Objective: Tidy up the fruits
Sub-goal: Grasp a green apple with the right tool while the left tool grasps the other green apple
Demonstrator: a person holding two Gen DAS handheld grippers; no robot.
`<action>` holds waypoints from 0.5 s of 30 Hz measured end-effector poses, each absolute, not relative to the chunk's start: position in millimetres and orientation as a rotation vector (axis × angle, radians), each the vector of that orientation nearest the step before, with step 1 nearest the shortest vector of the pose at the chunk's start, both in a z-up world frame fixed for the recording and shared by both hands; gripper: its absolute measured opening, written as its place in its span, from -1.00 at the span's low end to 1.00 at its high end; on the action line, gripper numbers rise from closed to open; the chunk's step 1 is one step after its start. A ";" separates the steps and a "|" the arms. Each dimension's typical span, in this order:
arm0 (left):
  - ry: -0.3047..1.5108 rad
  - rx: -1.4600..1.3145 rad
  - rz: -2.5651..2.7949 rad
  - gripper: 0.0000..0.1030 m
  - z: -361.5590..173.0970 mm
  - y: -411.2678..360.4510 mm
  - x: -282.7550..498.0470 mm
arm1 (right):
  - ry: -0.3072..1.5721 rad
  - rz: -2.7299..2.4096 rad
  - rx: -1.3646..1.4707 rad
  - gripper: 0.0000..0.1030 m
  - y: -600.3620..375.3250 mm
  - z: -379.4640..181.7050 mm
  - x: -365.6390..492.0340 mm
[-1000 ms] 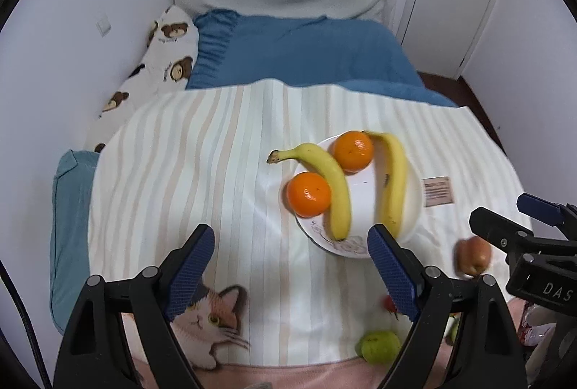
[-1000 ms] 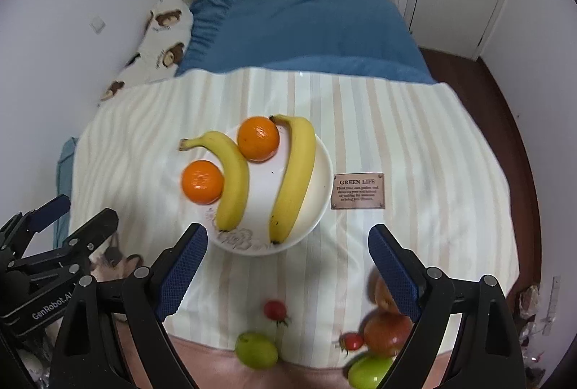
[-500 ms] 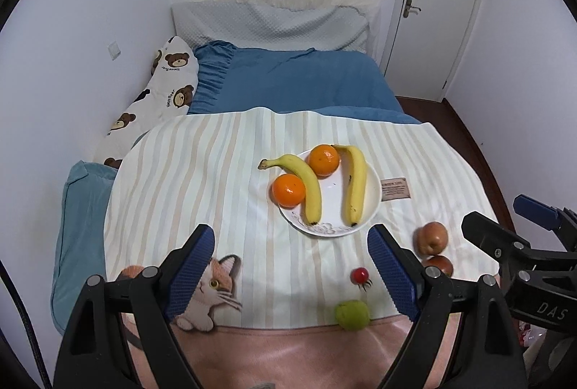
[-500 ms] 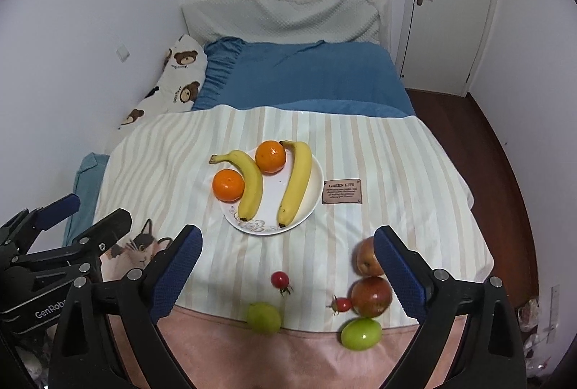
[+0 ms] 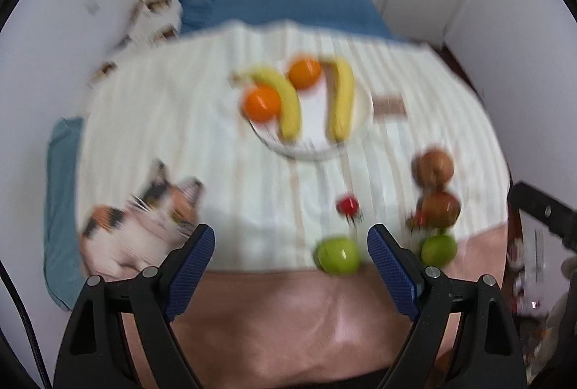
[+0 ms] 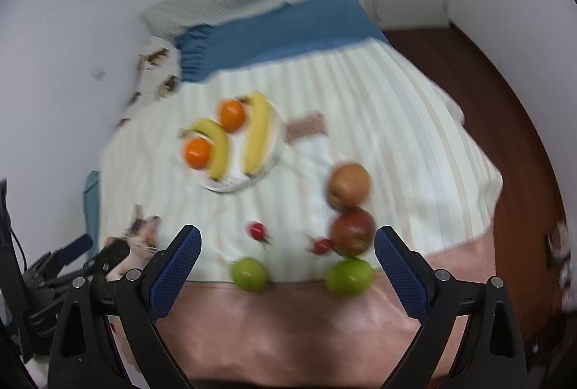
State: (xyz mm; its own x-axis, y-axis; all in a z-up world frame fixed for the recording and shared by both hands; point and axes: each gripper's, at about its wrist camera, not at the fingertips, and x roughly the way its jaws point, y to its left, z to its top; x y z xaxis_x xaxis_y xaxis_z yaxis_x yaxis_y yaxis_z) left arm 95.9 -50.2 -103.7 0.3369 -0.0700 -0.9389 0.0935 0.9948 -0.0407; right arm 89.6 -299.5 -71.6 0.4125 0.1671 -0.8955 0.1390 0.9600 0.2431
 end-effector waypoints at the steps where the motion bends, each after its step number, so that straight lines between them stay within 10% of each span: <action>1: 1.270 0.015 -0.126 0.68 -119.6 -56.6 97.7 | 1.182 0.005 0.312 0.92 -307.3 -86.3 91.5; 15: 1.644 -0.021 -0.150 0.68 -283.9 -127.9 120.1 | 1.497 -0.027 0.446 0.54 -337.3 -260.0 90.7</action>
State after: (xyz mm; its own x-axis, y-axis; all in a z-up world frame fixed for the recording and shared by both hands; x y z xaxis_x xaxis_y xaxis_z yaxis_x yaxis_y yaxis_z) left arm 120.1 -127.9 -283.9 -0.0803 -0.1042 -0.9913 0.0772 0.9909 -0.1104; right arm 90.7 -337.3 -260.0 0.0898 0.2535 -0.9632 0.2885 0.9190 0.2687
